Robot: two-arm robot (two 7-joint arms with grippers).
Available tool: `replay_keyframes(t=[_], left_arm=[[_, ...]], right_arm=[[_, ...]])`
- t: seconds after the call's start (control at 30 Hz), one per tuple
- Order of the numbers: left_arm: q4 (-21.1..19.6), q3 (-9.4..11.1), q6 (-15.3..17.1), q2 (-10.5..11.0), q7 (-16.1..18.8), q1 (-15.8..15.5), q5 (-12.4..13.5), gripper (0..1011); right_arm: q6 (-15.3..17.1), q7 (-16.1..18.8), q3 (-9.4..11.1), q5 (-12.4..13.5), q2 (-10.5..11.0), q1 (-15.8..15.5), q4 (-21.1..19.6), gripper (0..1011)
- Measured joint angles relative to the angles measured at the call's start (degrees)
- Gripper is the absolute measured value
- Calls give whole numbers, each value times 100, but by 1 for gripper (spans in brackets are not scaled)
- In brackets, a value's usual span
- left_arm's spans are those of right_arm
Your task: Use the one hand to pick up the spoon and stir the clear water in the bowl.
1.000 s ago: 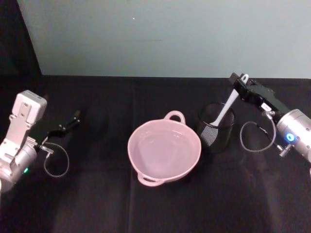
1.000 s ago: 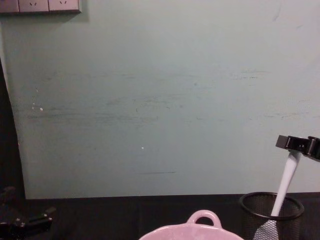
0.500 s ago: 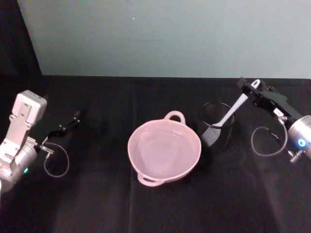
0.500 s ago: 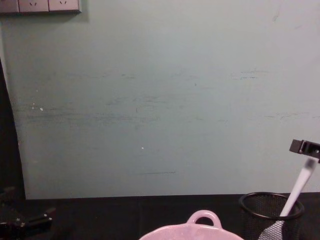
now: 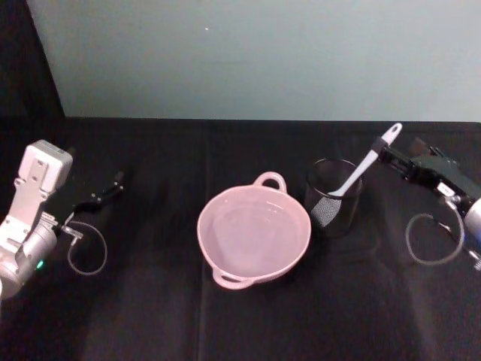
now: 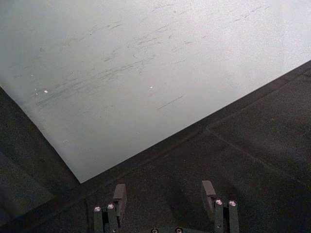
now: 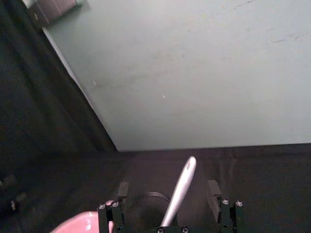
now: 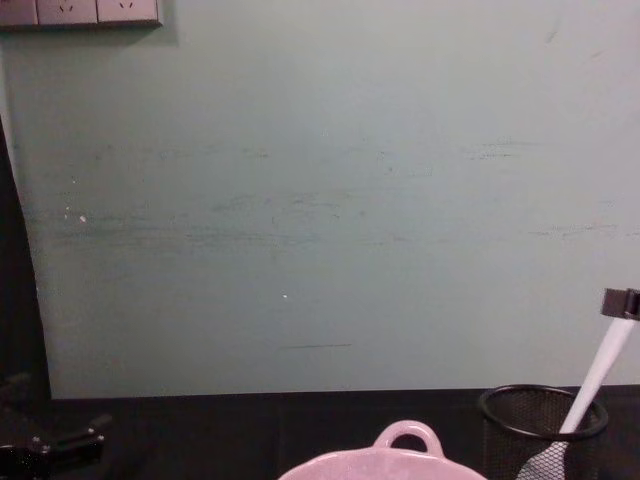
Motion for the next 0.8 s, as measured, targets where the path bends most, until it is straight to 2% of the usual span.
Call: replay_keyframes(t=[0.2, 0.3, 0.4, 0.53, 0.6, 0.67, 0.7, 0.73, 0.77, 0.8], left_arm=[[0, 0, 0, 0, 0, 0, 0, 1011], [0, 0, 0, 0, 0, 0, 0, 1011], [0, 0, 0, 0, 0, 0, 0, 1011], [0, 0, 0, 0, 0, 0, 0, 1011], [0, 0, 0, 0, 0, 0, 0, 1011], [0, 0, 0, 0, 0, 0, 0, 1011], [0, 0, 0, 0, 0, 0, 0, 1011], [0, 0, 0, 0, 0, 0, 0, 1011], [0, 0, 0, 0, 0, 0, 0, 1011], [0, 0, 0, 0, 0, 0, 0, 1011]], right_arm=[[365, -407, 106, -295, 431, -368, -544, 1003], [513, -538, 124, -440, 543, -457, -654, 1002], [725, -764, 44, -813, 672, -493, -707, 1002], [745, -903, -117, -1184, 704, -429, -637, 1002], [589, -1013, -318, -1630, 666, -290, -421, 1003], [478, -1064, -422, -1863, 628, -197, -276, 1003], [301, -1100, -517, -2093, 573, -99, -107, 1002], [301, -1100, -517, -2093, 573, -99, -107, 1003], [87, -1149, -609, -2325, 502, 2, 87, 1002], [-31, -1171, -642, -2439, 465, 49, 176, 1002]])
